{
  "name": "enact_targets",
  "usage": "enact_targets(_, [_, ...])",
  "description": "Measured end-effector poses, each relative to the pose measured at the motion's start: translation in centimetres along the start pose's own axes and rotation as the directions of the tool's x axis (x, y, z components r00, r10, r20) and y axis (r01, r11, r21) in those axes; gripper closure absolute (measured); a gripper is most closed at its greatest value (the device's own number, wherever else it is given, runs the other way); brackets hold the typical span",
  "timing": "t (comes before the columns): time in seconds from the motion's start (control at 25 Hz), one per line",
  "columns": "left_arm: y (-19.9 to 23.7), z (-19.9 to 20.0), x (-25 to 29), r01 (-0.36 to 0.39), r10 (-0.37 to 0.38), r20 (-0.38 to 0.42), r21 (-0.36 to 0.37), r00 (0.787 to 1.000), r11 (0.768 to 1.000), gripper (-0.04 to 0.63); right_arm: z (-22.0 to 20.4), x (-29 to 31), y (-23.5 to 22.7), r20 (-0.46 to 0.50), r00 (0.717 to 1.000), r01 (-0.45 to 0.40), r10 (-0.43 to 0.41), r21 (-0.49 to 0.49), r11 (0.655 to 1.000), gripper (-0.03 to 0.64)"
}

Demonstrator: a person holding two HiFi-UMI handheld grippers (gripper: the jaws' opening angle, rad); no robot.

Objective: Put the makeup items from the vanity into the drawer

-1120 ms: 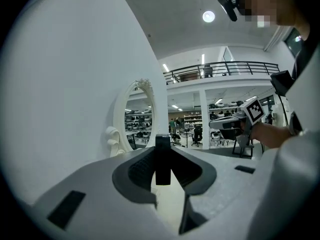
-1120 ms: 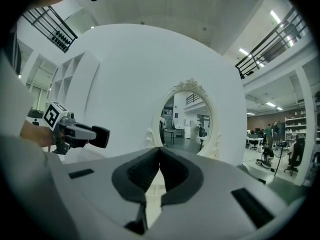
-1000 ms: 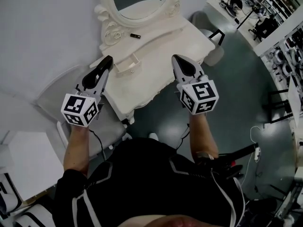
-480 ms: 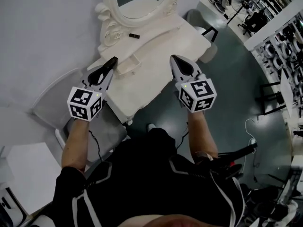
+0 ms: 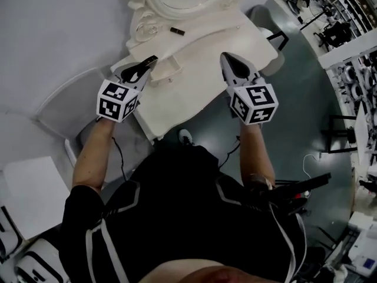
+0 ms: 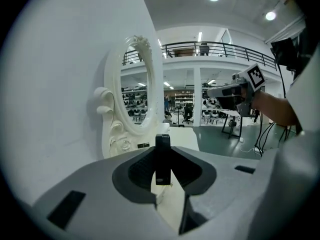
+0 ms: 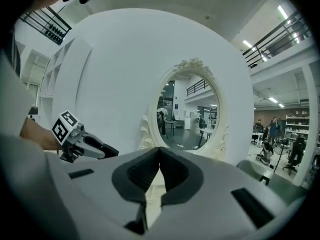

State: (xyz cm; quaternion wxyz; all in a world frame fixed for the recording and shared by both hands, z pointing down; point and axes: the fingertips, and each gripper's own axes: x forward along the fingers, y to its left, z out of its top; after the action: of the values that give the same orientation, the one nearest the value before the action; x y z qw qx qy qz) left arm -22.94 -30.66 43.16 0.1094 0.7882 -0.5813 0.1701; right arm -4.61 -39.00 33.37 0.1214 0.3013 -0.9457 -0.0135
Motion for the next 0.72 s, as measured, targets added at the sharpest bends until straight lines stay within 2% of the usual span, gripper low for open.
enact_targets(0.2, [0.9,-2.6,4.7,0.0,0.001,-0.102,0.009,0.995,1.0,0.503,-2.2,2.9,-2.4,-0.04,0.999,-0.029,0.03,0.005,1.0,0.612])
enact_targets(0.36, [1.0,-4.9,8.4,0.03,-0.02,-0.215,0.043,0.976,0.999,0.502,-4.5,4.6,-3.9,-0.077,0.995,-0.053,0.056,0.034,0.998,0.612])
enact_targets(0.48, [0.8,-6.8,11.3,0.07,-0.047,-0.301,0.064,0.952,0.995,0.503,-6.3,5.8,-5.0,-0.106,0.992,-0.069,0.075,0.055,0.996,0.612])
enact_targets(0.56, [0.9,-8.3,12.9,0.095,-0.059,-0.365,0.084,0.929,0.992,0.502,-7.1,6.4,-5.6,-0.12,0.989,-0.082,0.088,0.059,0.995,0.612])
enact_targets(0.72, [1.8,-10.8,15.3,0.12,-0.042,-0.454,0.143,0.89,0.982,0.503,-8.6,7.4,-6.5,-0.146,0.983,-0.101,0.111,0.074,0.992,0.612])
